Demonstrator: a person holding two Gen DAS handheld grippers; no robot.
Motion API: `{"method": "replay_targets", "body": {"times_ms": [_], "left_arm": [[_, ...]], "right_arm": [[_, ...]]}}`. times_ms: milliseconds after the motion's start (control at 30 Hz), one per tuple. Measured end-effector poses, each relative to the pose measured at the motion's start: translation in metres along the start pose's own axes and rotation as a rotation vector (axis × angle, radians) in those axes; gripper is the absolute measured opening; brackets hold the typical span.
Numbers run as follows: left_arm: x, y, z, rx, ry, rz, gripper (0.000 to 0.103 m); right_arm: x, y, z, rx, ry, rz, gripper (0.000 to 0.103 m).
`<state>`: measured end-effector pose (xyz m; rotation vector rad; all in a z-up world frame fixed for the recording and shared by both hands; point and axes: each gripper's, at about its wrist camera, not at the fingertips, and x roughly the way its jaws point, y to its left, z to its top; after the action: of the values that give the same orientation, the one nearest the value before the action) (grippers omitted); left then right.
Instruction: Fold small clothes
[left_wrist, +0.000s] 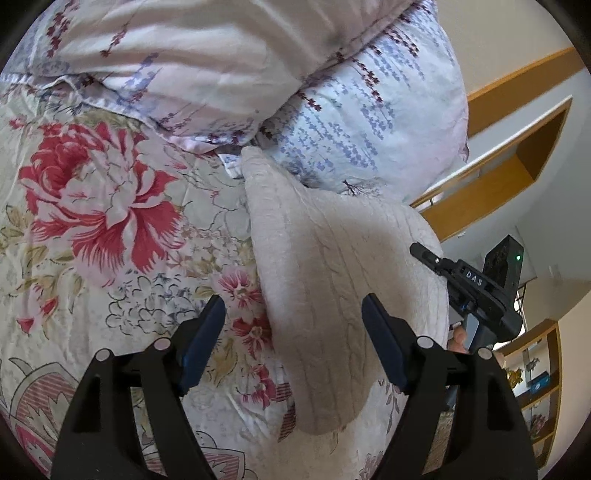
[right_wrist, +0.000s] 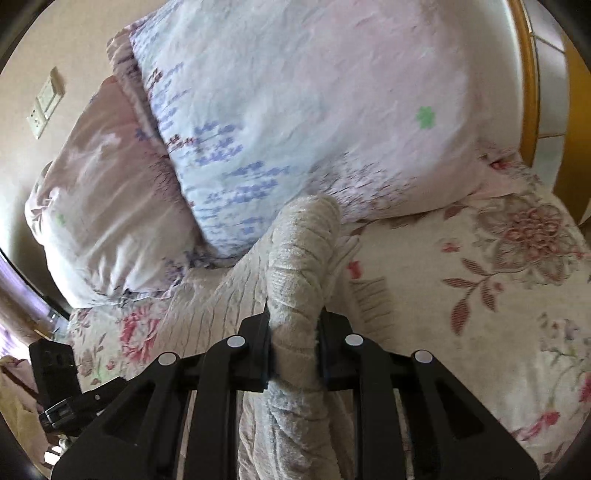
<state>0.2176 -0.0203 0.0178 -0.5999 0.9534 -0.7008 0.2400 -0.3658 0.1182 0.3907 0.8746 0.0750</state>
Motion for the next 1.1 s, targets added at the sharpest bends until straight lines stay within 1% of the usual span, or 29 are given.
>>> {"method": "replay_targets", "body": {"times_ms": [100,167,233,300,333,367,400,433,500,533,600,733,867,933,1033,1067,1100], "left_arm": [[0.003,-0.004,-0.002,0.02,0.01,-0.008,0.076],[0.005,-0.007,-0.002,0.036,0.019,-0.008,0.076],[0.007,-0.008,-0.003,0.052,0.025,-0.011,0.076],[0.008,-0.009,-0.003,0.064,0.035,-0.015,0.076],[0.009,-0.01,-0.003,0.066,0.042,-0.016,0.076],[0.009,-0.011,-0.003,0.067,0.049,-0.017,0.076],[0.01,-0.011,-0.003,0.065,0.054,-0.019,0.077],[0.011,-0.012,-0.003,0.057,0.06,-0.023,0.077],[0.013,-0.012,-0.004,0.039,0.073,-0.032,0.077],[0.014,-0.013,-0.006,0.03,0.079,-0.041,0.077],[0.014,-0.015,-0.008,0.023,0.083,-0.038,0.077],[0.017,-0.02,-0.018,0.032,0.104,-0.002,0.077],[0.018,-0.024,-0.025,0.048,0.104,0.035,0.077],[0.018,-0.026,-0.027,0.052,0.103,0.046,0.077],[0.02,-0.03,-0.03,0.06,0.105,0.061,0.077],[0.021,-0.031,-0.031,0.066,0.104,0.068,0.077],[0.022,-0.032,-0.031,0.072,0.104,0.076,0.077]], "right_arm": [[-0.004,-0.008,0.0,0.012,-0.02,-0.014,0.019],[0.006,-0.015,-0.005,0.017,0.02,-0.056,0.019],[0.02,-0.027,-0.012,0.057,0.069,-0.084,0.021],[0.038,-0.045,-0.02,0.127,0.139,-0.091,0.03],[0.042,-0.051,-0.023,0.156,0.157,-0.083,0.032],[0.038,-0.059,-0.025,0.2,0.152,-0.053,0.039],[0.034,-0.062,-0.026,0.214,0.147,-0.039,0.045],[0.027,-0.065,-0.026,0.224,0.138,-0.031,0.049],[0.006,-0.07,-0.027,0.225,0.095,-0.019,0.061],[-0.004,-0.072,-0.029,0.22,0.078,-0.013,0.062],[-0.021,-0.077,-0.035,0.212,0.066,0.006,0.062],[-0.038,-0.087,-0.055,0.226,0.096,0.077,0.062],[-0.041,-0.092,-0.076,0.251,0.138,0.151,0.062],[-0.039,-0.092,-0.083,0.258,0.151,0.171,0.062],[-0.036,-0.09,-0.089,0.254,0.166,0.176,0.061],[-0.034,-0.088,-0.091,0.249,0.169,0.178,0.057],[-0.032,-0.086,-0.092,0.243,0.171,0.181,0.049]]}}
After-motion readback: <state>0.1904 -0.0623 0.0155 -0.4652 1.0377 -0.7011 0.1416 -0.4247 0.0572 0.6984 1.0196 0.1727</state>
